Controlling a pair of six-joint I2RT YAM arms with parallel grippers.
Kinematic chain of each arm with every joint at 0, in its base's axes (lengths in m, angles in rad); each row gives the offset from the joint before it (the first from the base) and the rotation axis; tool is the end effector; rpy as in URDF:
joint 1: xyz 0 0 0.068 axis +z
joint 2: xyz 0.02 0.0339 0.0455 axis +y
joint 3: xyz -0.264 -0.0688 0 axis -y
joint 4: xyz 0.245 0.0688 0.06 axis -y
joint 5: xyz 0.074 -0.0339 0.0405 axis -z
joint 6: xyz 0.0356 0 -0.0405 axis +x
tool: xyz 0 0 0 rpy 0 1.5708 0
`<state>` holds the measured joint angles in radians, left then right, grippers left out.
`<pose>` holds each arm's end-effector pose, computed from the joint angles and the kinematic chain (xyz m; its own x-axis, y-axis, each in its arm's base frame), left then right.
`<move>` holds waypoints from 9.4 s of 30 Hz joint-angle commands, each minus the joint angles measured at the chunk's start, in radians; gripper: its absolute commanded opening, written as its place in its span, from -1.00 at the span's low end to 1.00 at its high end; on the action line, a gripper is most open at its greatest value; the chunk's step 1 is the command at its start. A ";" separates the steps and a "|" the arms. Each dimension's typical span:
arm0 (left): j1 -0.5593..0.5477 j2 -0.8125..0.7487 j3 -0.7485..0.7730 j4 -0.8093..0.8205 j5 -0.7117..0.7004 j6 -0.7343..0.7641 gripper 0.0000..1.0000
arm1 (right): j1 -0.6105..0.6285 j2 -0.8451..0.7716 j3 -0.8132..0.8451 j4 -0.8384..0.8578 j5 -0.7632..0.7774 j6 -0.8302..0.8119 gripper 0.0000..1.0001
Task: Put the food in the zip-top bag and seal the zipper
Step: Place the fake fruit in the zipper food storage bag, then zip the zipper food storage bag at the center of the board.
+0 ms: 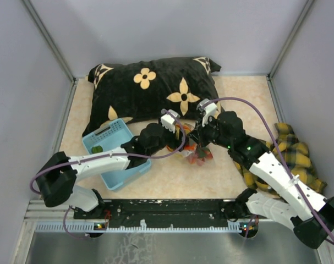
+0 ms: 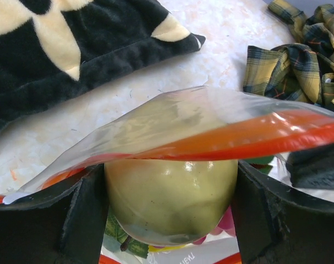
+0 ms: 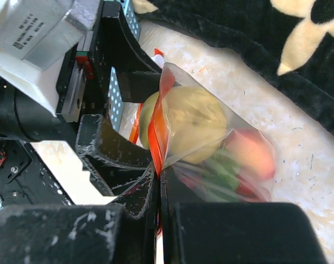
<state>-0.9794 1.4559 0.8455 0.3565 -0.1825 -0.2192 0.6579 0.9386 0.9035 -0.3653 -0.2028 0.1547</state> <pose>0.1896 -0.2707 0.2571 -0.2929 0.0526 -0.9547 0.6708 0.7228 -0.1660 0.1627 0.1348 0.3354 -0.4196 -0.1335 -0.8978 -0.6893 0.6905 0.2195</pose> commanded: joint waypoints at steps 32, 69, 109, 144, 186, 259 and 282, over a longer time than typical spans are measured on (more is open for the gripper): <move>0.004 -0.082 0.024 -0.035 0.048 -0.070 1.00 | 0.004 -0.033 0.001 0.122 0.043 0.028 -1.00; 0.003 -0.341 0.014 -0.282 0.063 -0.240 1.00 | 0.003 -0.034 -0.004 0.138 0.054 0.031 -1.00; 0.115 -0.273 -0.079 -0.321 -0.018 -0.442 -0.72 | 0.003 -0.043 -0.005 0.120 0.078 0.016 -1.00; 0.194 -0.475 -0.019 -0.446 0.018 -0.523 -1.00 | 0.004 0.132 0.291 -0.443 0.027 -0.126 -0.22; 0.206 -0.512 -0.033 -0.451 -0.051 -0.505 -1.00 | 0.006 0.245 0.490 -0.538 0.123 -0.230 -0.39; 0.431 -0.668 -0.461 0.207 0.557 0.065 0.59 | 0.190 0.368 0.425 -0.476 -0.005 -0.369 -1.00; 0.573 -0.361 -0.301 0.230 1.164 0.297 0.30 | 0.208 0.381 0.471 -0.532 0.034 -0.377 -1.00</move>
<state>-0.4141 1.0386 0.4736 0.5396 0.8360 0.0566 0.8555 1.3464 1.3235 -0.8886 -0.1879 -0.2096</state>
